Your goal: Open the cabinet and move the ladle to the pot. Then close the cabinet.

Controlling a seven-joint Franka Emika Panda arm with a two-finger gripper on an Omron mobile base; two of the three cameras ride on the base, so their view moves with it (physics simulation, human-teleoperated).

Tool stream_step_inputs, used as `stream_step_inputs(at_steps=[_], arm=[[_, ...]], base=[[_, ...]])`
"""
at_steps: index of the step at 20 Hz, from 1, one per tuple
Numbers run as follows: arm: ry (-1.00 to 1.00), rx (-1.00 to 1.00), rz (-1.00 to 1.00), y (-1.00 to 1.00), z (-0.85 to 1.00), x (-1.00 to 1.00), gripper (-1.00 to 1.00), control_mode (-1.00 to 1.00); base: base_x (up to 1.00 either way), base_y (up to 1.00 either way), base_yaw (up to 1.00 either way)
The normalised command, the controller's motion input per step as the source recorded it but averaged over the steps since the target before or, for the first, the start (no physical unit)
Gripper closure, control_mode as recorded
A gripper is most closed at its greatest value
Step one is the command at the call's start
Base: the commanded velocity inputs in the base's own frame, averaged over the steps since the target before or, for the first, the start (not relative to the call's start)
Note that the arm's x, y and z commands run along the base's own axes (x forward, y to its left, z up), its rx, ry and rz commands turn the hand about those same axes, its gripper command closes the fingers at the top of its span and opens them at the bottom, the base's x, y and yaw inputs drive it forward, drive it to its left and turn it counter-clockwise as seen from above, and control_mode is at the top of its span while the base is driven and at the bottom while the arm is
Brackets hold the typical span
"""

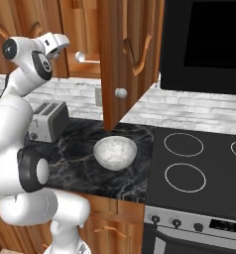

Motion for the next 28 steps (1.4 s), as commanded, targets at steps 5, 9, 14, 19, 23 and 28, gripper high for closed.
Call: stream_step_inputs(at_steps=[5, 9, 14, 19, 23, 28], arm=[[0.0, 0.01, 0.02, -0.39, -0.16, 0.18, 1.0, -1.0], [0.0, 0.0, 0.01, -0.1, -0.37, -0.11, 1.0, -1.0], [-0.02, 0.0, 0.0, 0.0, -0.01, -0.74, 1.0, -1.0], [0.0, 0.0, -0.03, 0.0, 0.02, -0.73, 1.0, -1.0], [0.0, 0.0, -0.05, 0.0, 0.11, -0.79, 1.0, -1.0], [0.0, 0.0, -0.08, 0.04, 0.14, -0.79, 1.0, -1.0]], base=[[0.0, 0.0, 0.0], [0.0, 0.0, 0.0], [0.0, 0.0, 0.0], [0.0, 0.0, 0.0], [0.0, 0.0, 0.0], [0.0, 0.0, 0.0]])
